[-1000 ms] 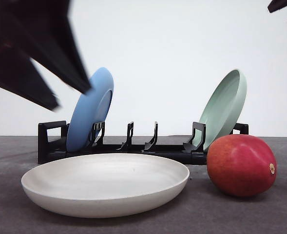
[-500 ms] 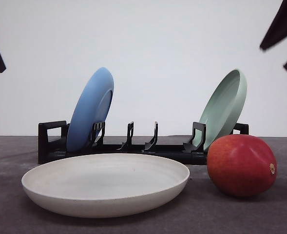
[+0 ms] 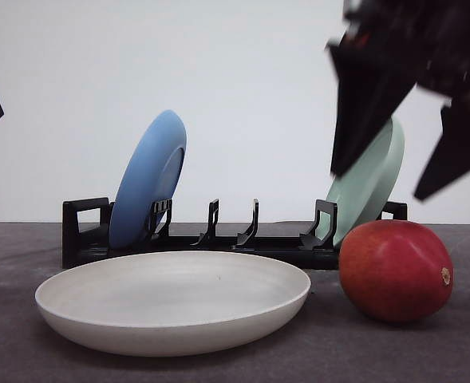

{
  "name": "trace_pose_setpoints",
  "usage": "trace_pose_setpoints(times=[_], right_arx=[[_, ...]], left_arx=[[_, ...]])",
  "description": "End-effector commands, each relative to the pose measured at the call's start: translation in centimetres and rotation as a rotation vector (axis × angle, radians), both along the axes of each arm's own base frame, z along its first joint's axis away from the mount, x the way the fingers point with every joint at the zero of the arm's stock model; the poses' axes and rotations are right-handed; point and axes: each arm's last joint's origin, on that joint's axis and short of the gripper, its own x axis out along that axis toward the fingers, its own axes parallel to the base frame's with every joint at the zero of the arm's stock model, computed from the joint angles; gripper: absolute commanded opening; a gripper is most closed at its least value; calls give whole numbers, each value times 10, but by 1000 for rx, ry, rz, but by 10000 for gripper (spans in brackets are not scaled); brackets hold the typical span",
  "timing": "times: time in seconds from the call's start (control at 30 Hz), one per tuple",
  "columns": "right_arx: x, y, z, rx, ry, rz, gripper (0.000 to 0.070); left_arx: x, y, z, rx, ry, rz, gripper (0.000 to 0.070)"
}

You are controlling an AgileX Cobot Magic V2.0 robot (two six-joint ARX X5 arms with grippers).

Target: Place pomegranate in white plate

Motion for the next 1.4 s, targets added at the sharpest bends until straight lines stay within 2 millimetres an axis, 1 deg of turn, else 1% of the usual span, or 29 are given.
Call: trace_pose_setpoints(times=[0.0, 0.23, 0.27, 0.3, 0.4, 0.43, 0.47, 0.57, 0.67, 0.73, 0.83, 0.9, 0.97, 1.07, 1.2, 1.37], right_arx=[[6, 6, -3, -8, 14, -5, 700], [18, 13, -29, -70, 103, -6, 699], [19, 14, -32, -77, 112, -6, 685], [20, 14, -34, -81, 119, -7, 657], [21, 16, -37, -85, 125, -7, 526], [22, 16, -37, -83, 123, -7, 497], [22, 16, -36, -81, 120, -7, 480], [24, 17, -28, -81, 120, -9, 479], [28, 19, -9, -88, 108, 22, 479], [30, 24, 5, -88, 94, 64, 479], [30, 39, 20, -93, 72, 134, 479], [30, 51, 24, -92, 55, 182, 479], [30, 64, 23, -86, 43, 220, 479], [30, 87, 16, -81, 32, 272, 479], [34, 112, 0, -86, 35, 321, 479], [41, 138, -16, -93, 34, 366, 480]], left_arx=[[1, -1, 4, 0, -16, -13, 434], [2, -1, 4, -1, -18, -13, 434], [1, -1, 4, -1, -17, -12, 434], [2, -1, 4, -1, -18, -13, 434], [1, -1, 4, -1, -18, -12, 434], [1, -1, 4, -1, -17, -12, 434], [1, -1, 4, -1, -17, -13, 434], [1, -1, 4, -1, -17, -12, 434], [1, -1, 4, -1, -17, -12, 434], [2, -1, 4, -1, -18, -12, 434], [2, -1, 4, -1, -18, -12, 434], [1, -1, 4, -1, -18, -12, 434], [1, -1, 4, -2, -17, -12, 434], [1, -1, 4, -2, -17, -12, 434], [1, -1, 4, -2, -17, -12, 434], [2, -1, 4, -4, -16, -10, 434]])
